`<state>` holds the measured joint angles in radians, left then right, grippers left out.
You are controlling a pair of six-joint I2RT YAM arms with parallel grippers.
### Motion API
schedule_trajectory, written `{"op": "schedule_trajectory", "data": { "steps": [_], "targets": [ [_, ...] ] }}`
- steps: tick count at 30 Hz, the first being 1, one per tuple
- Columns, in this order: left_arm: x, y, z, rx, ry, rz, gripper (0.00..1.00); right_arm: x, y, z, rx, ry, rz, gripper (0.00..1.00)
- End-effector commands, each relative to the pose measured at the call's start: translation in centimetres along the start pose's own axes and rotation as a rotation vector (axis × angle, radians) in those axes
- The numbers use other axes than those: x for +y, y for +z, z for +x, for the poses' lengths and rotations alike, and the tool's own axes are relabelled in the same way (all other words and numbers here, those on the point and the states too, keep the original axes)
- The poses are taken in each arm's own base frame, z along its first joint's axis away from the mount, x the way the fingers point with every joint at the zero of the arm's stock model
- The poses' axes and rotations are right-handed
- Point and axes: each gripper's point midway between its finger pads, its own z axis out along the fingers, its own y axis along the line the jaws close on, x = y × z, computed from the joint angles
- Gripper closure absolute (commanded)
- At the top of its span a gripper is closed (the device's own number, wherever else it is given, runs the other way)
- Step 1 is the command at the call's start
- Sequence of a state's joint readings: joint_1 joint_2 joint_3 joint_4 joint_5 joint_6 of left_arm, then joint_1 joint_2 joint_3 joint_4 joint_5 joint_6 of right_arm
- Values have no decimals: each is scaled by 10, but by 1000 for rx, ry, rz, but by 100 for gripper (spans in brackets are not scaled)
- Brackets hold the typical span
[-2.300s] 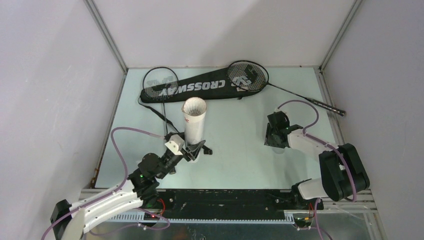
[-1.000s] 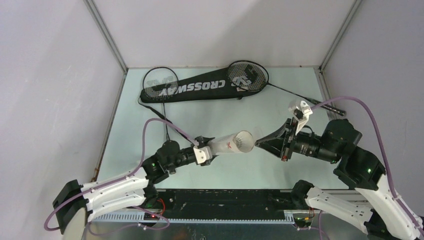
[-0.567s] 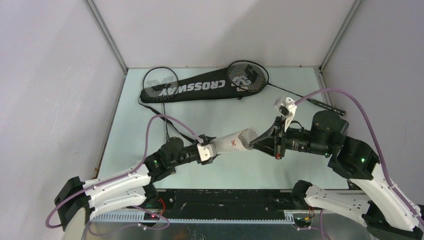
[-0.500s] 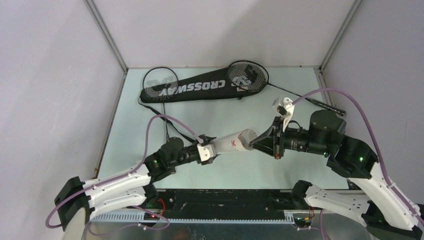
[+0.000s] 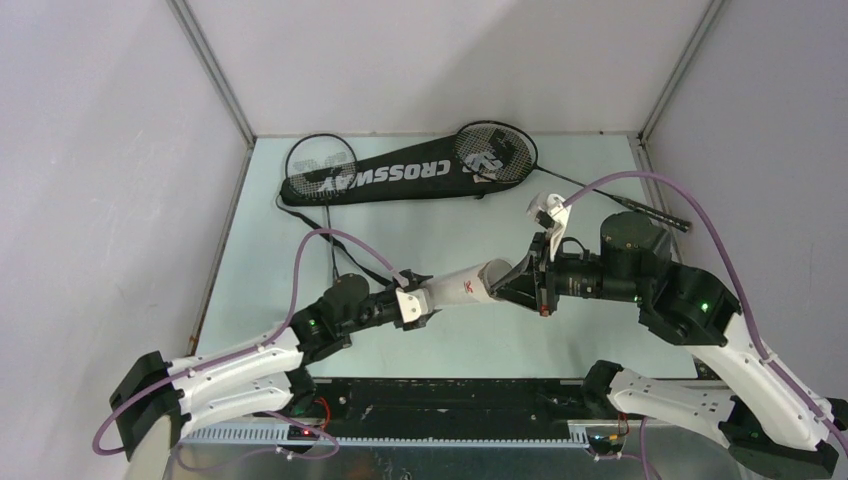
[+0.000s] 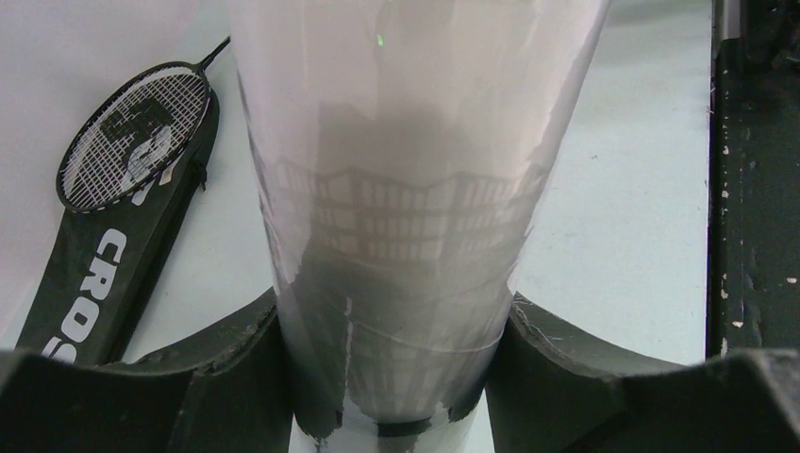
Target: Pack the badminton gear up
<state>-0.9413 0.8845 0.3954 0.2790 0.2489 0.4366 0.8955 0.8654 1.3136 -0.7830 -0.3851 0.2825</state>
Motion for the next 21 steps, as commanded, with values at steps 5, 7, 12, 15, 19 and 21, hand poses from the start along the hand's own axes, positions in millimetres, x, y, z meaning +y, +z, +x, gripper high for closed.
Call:
{"op": "schedule_trajectory", "data": {
  "steps": [5,7,12,15,19,21],
  "targets": [
    [14,3,-51,-171,46,-17,56,16,2,-9,-4,27,-70,100],
    [13,2,-52,-177,41,-18,56,17,3,-8,5,40,-75,100],
    [11,2,-57,-217,43,-12,57,22,4,-9,7,44,-109,100],
    [7,0,-64,-255,43,8,57,26,8,-11,0,46,-139,100],
    [3,-3,-70,-289,42,25,57,29,14,-11,0,52,-169,100],
    [1,-4,-71,-294,43,31,57,28,15,-12,-7,56,-165,95]
  ]
}}
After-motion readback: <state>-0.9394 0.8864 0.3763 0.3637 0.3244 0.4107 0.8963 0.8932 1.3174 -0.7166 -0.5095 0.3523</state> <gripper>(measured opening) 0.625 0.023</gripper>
